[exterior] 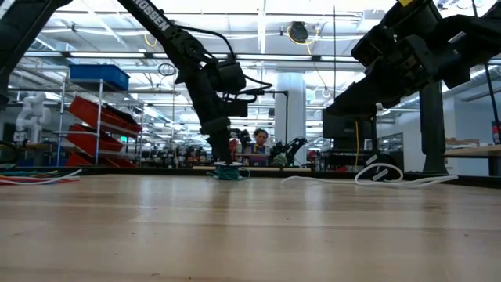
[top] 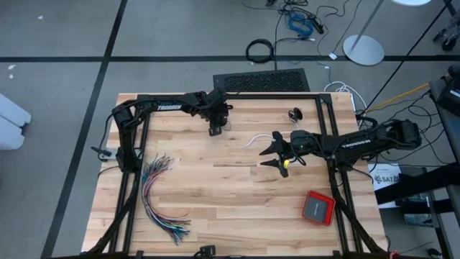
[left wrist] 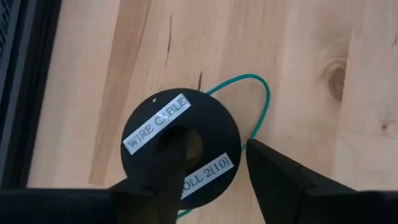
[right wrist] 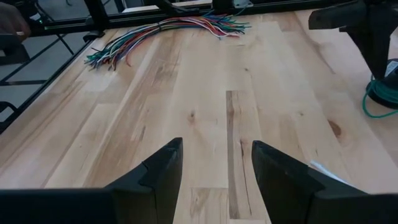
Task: Coil cords
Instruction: Uncoil the green wire from the spool
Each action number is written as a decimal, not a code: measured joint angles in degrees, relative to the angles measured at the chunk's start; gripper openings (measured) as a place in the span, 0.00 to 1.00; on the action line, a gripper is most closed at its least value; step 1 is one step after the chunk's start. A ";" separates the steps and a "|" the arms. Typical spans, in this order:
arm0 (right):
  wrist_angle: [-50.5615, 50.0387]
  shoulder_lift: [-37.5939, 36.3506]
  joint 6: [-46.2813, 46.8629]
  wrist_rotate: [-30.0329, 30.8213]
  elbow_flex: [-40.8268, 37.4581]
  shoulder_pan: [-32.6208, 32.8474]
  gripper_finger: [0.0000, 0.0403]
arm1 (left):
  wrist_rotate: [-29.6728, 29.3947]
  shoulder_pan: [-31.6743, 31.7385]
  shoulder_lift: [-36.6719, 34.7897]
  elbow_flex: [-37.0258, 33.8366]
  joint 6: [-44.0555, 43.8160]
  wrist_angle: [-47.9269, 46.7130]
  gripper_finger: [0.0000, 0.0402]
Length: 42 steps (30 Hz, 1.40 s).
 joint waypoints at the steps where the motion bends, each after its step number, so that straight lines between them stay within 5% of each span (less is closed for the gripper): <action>1: 0.00 -0.01 0.00 0.00 0.00 0.00 0.45 | 0.37 0.19 0.00 0.00 -0.42 -0.01 0.39; 7: 0.00 -0.02 0.02 0.01 0.01 0.00 0.45 | 1.39 0.37 0.33 0.00 -0.54 -1.40 0.26; 14: 0.06 -0.02 0.31 -0.01 0.00 0.00 0.45 | 1.66 -0.58 1.39 0.24 -0.54 -1.60 0.22; 23: 0.08 -0.02 -0.09 -0.01 0.02 0.00 0.45 | 11.21 -5.73 1.90 2.91 -2.10 -2.83 0.22; 28: 0.13 -0.02 -2.22 -0.01 0.02 -0.02 0.45 | 21.25 -9.23 1.90 3.82 -2.13 -3.04 0.22; 36: -3.03 0.78 -11.37 5.76 5.19 -2.29 0.45 | 5.45 -12.73 -1.57 9.55 -2.19 -13.59 0.22; 42: -18.57 10.34 -15.95 3.93 18.60 -7.09 0.45 | 4.13 -11.28 -8.43 7.21 -8.90 -9.00 0.22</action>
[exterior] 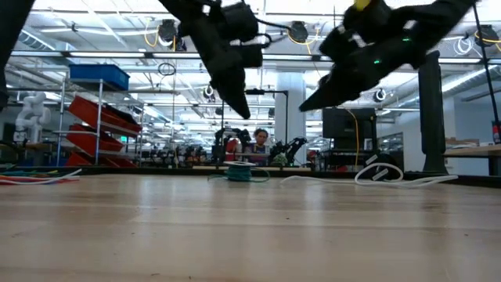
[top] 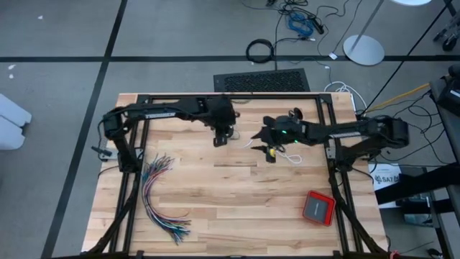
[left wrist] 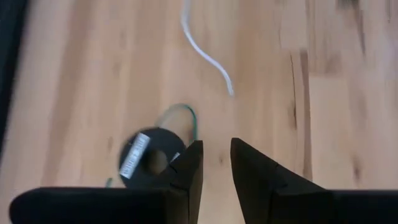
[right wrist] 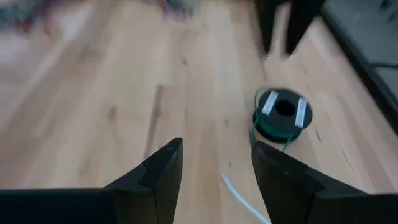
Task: Coil cords
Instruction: Uncoil the green wire from the spool
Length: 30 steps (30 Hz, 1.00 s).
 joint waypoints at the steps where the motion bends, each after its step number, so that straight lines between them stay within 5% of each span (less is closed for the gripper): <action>1: -1.71 2.17 -1.69 -0.72 1.90 -0.44 0.45 | 0.04 0.22 -1.31 -1.36 -1.92 1.94 0.22; 16: -10.13 24.05 -10.97 -5.77 23.35 -8.23 0.45 | -4.49 -10.71 -16.27 -30.29 -16.76 28.72 0.22; 19: -14.46 28.04 -12.30 -7.21 29.08 -8.40 0.45 | -6.64 -13.47 -16.52 -32.33 -17.24 32.60 0.22; 25: -18.75 35.14 -12.75 -10.45 38.54 -8.90 0.45 | -20.42 -16.75 -16.58 -32.59 -19.65 28.64 0.22; 30: -22.08 39.60 -12.35 -13.71 43.82 -10.06 0.45 | -21.12 -18.37 -16.57 -32.59 -20.28 25.55 0.22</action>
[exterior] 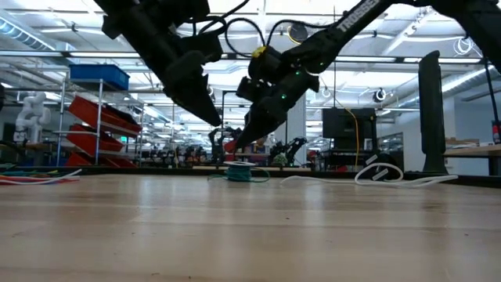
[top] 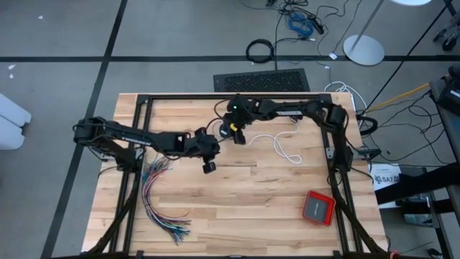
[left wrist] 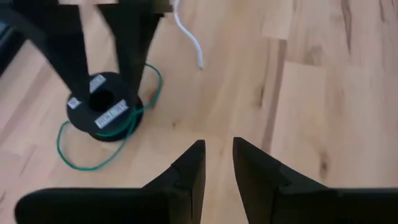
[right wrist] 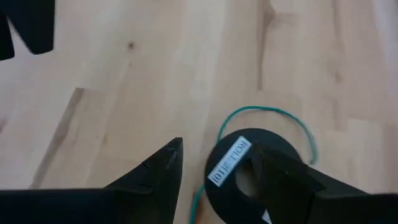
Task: Coil cords
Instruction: Uncoil the green wire from the spool
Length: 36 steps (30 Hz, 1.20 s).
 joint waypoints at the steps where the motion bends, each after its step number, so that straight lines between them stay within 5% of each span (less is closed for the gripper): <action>1: -0.78 0.92 0.23 -0.42 0.93 -0.30 0.45 | -0.04 -0.42 0.02 0.00 -0.06 -0.24 0.22; 12: -5.93 5.63 0.65 -0.84 3.28 -3.23 0.43 | -2.36 -3.29 0.02 0.02 -1.24 -0.05 0.22; 21: -12.69 4.16 -1.10 -2.71 3.20 -3.21 0.14 | -3.61 -3.18 0.02 0.02 -1.04 0.04 0.22; 27: -16.23 3.43 -1.45 -3.23 3.20 -3.13 0.04 | -3.87 -3.14 0.02 0.02 -1.09 -0.04 0.22; 36: -16.42 2.86 -2.54 -2.52 3.06 -3.13 0.08 | -3.87 -3.14 0.02 0.02 -1.09 -0.15 0.22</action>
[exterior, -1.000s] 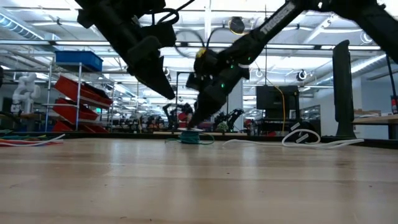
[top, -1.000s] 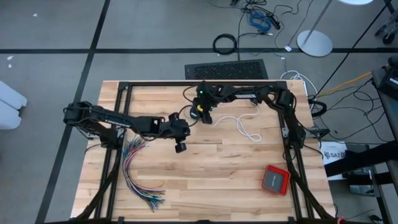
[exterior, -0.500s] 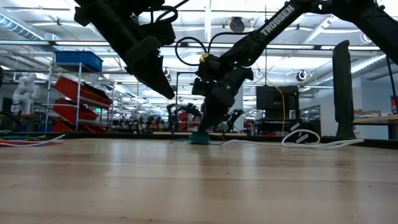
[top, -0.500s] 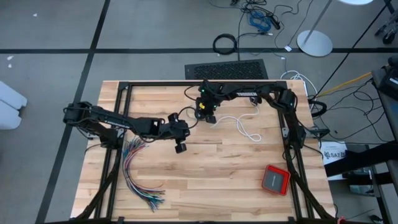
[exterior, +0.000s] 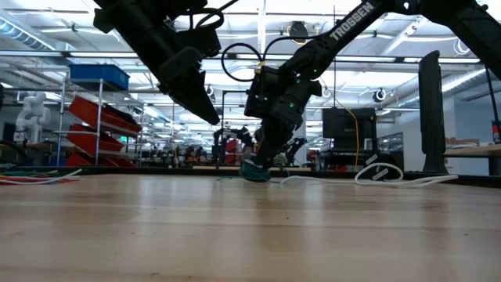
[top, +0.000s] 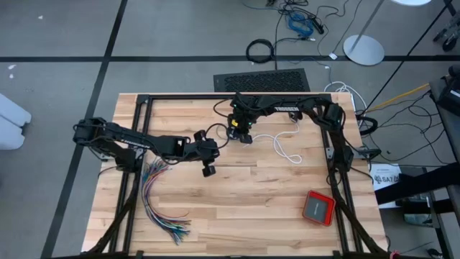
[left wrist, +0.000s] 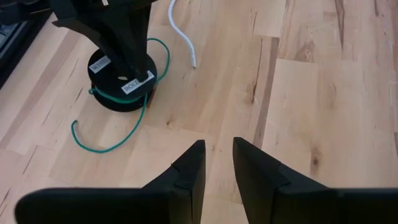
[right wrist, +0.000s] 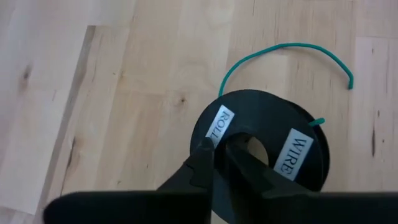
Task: Coil cords
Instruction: Uncoil the green wire from the spool
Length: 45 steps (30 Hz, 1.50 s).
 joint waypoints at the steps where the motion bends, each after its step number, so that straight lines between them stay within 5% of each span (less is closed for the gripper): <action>1: 0.00 0.00 -0.07 0.20 -0.03 0.00 0.10 | 0.01 0.00 0.00 0.00 0.00 0.00 0.22; 8: 1.12 0.07 -0.46 0.78 -0.12 -0.04 0.33 | 0.02 0.02 0.00 0.02 0.09 0.01 0.22; 13: 0.95 0.23 -1.13 0.78 -0.16 0.03 0.39 | 0.02 0.04 0.00 0.02 0.12 0.01 0.22; 22: 1.52 0.44 -2.38 2.65 -0.65 0.55 0.38 | 0.04 0.04 0.00 0.02 0.17 0.15 0.22; 32: 1.39 0.33 -2.63 3.22 -0.69 0.66 0.19 | 0.04 0.04 0.00 0.04 0.17 0.14 0.22; 45: -0.29 -4.10 -1.21 3.50 -0.91 0.92 0.20 | 0.06 0.04 0.02 0.04 0.18 0.10 0.22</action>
